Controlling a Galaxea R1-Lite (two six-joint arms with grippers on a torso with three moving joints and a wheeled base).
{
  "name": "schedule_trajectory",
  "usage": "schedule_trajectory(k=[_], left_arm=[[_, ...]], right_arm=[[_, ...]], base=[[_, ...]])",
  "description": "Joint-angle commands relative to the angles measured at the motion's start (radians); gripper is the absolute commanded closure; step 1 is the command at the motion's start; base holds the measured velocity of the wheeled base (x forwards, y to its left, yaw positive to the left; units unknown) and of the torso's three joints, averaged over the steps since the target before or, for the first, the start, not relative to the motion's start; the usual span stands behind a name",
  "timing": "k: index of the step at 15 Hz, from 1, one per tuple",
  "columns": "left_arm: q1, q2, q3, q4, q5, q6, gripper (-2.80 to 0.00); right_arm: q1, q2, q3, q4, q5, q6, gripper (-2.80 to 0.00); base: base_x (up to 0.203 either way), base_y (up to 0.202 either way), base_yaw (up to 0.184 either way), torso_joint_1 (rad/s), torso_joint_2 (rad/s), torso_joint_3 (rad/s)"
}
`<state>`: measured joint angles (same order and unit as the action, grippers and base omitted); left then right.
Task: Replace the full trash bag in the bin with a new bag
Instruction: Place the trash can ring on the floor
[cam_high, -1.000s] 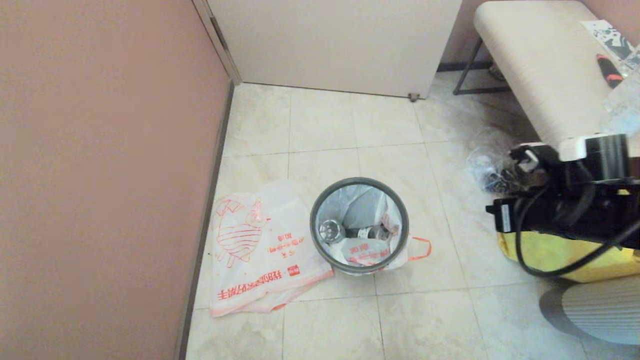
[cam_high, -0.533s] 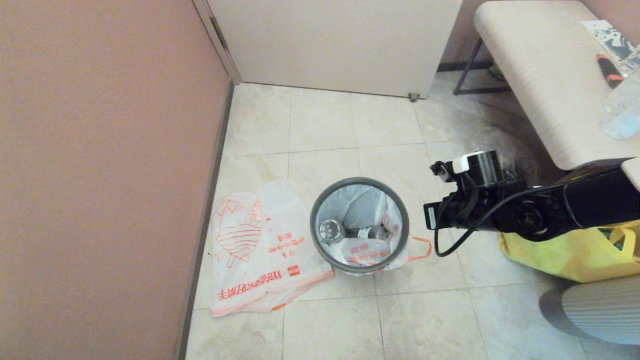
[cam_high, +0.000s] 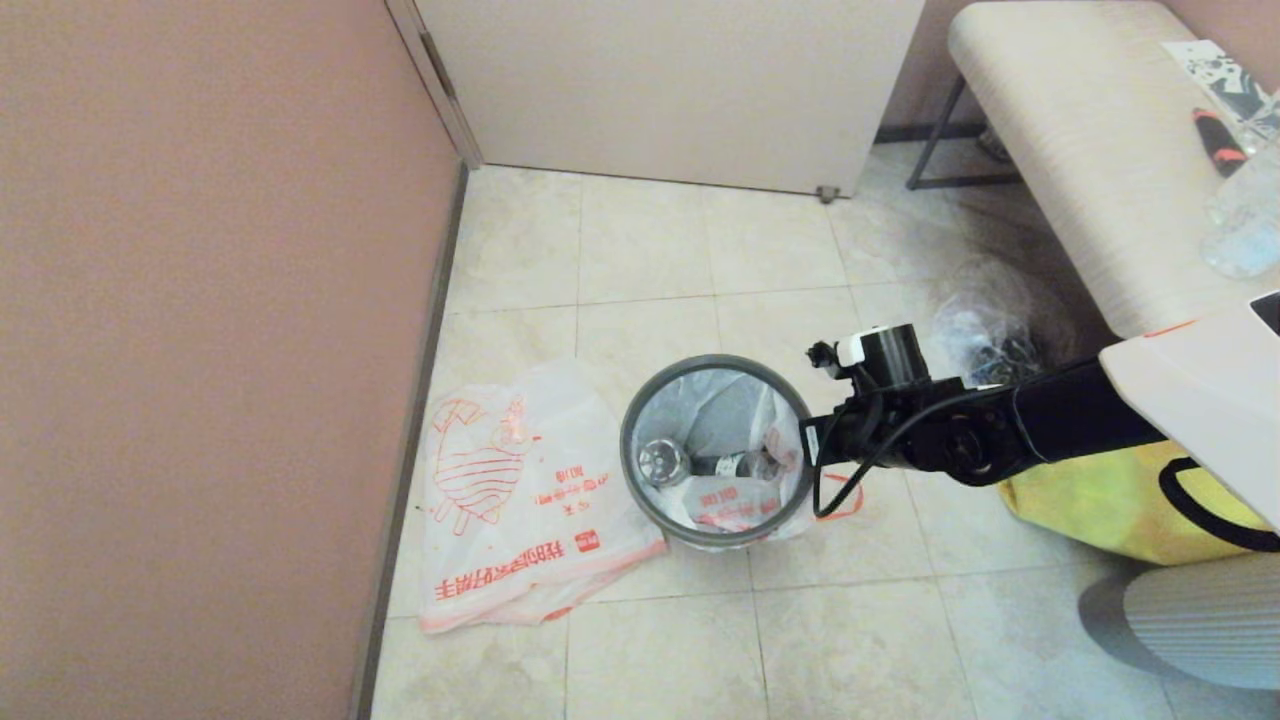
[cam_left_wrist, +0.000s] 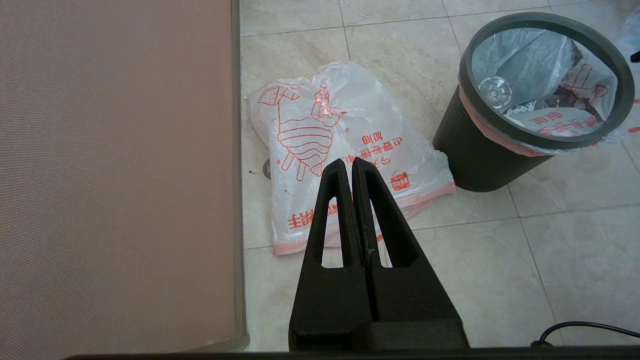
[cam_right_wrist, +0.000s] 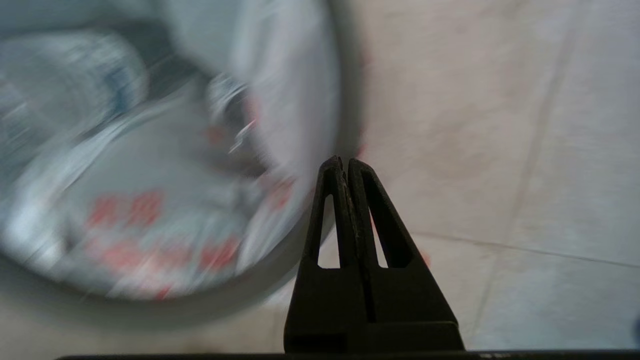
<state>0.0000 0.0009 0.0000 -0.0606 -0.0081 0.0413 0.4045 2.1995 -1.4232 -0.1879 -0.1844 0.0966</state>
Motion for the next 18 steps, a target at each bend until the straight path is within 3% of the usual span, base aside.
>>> schedule_trajectory(k=[1, 2, 3, 14, 15, 18], left_arm=[[0.000, 0.001, 0.023, -0.001, 0.000, 0.000, 0.00], [0.000, 0.001, 0.023, 0.000, 0.000, 0.000, 0.00], [0.000, 0.001, 0.023, -0.001, 0.000, 0.000, 0.00], [0.000, 0.001, 0.023, -0.001, 0.000, 0.000, 0.00], [0.000, 0.001, 0.023, -0.001, 0.000, 0.000, 0.00], [0.000, 0.001, 0.023, -0.001, 0.000, 0.000, 0.00]], right_arm=[[0.002, 0.041, -0.037, -0.001, -0.039, 0.001, 0.00], [0.003, 0.050, -0.047, -0.009, -0.088, 0.001, 0.00], [0.003, 0.031, -0.046, -0.018, -0.089, 0.003, -2.80], [0.016, 0.080, -0.089, 0.008, -0.086, 0.066, -2.80], [0.016, 0.078, -0.091, 0.008, -0.084, 0.066, 0.00], [0.016, 0.075, -0.095, 0.008, -0.084, 0.064, 0.00]], base=[[0.000, 0.000, 0.000, 0.000, 0.00, 0.000], [0.000, 0.000, 0.000, 0.000, 0.00, 0.000], [0.000, 0.000, 0.000, 0.000, 0.00, 0.000], [0.000, 0.000, 0.000, 0.000, 0.00, 0.000], [0.000, 0.000, 0.000, 0.000, 0.00, 0.000], [0.000, 0.000, 0.000, 0.000, 0.00, 0.000]])
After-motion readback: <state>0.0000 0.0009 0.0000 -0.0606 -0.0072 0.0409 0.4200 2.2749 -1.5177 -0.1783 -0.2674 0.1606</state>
